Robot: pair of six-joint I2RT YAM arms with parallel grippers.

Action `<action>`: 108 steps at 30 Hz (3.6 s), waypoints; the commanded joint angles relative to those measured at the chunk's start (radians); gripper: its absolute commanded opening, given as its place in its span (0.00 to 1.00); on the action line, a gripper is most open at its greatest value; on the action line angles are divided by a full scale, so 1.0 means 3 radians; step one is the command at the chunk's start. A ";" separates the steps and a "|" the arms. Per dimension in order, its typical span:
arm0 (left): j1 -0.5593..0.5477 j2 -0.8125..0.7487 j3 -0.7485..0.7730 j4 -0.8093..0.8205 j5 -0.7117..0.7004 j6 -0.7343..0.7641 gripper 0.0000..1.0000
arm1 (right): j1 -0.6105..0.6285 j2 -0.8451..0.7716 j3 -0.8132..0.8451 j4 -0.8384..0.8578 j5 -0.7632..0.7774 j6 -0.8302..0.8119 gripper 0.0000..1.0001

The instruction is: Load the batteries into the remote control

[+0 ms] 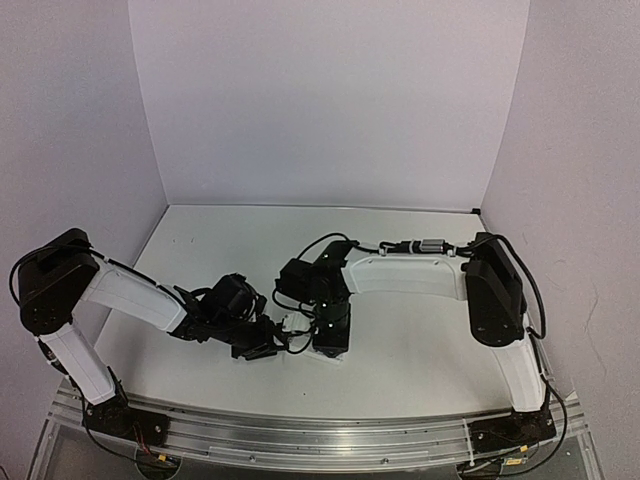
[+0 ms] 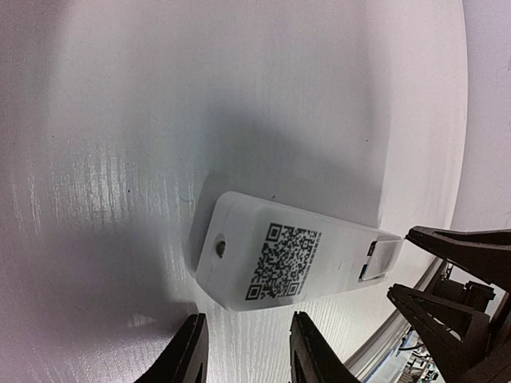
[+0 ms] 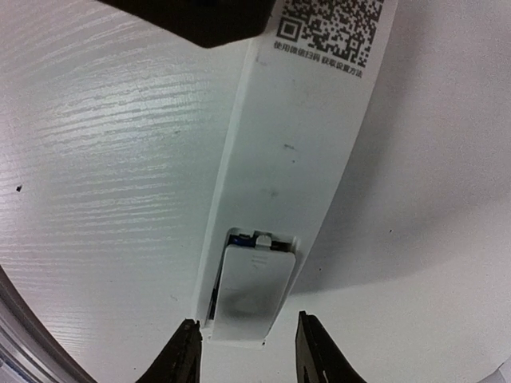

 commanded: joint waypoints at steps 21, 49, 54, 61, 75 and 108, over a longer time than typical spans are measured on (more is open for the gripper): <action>0.0010 -0.0402 0.0364 -0.0945 -0.0348 0.0375 0.56 | -0.0106 -0.1867 -0.1822 0.1085 0.0397 0.4362 0.54; 0.0314 0.0198 0.0728 -0.0807 -0.0084 0.1000 0.49 | -0.0128 -0.1434 -0.2564 0.2620 0.0104 0.5633 0.43; 0.0310 0.0221 0.0676 -0.0703 0.0006 0.0964 0.46 | -0.0136 -0.1353 -0.2547 0.2659 0.0020 0.5692 0.41; 0.0304 0.0239 0.0649 -0.0676 0.0030 0.0937 0.41 | -0.0137 -0.1296 -0.2539 0.2768 -0.0011 0.5741 0.38; 0.0293 0.0196 0.0522 -0.0599 0.0028 0.0820 0.38 | -0.0136 -0.1304 -0.2618 0.2848 -0.0103 0.5821 0.30; 0.0117 0.0163 0.0419 -0.0607 0.0017 0.0651 0.28 | -0.0095 -0.1238 -0.2616 0.2608 -0.0109 0.5988 0.17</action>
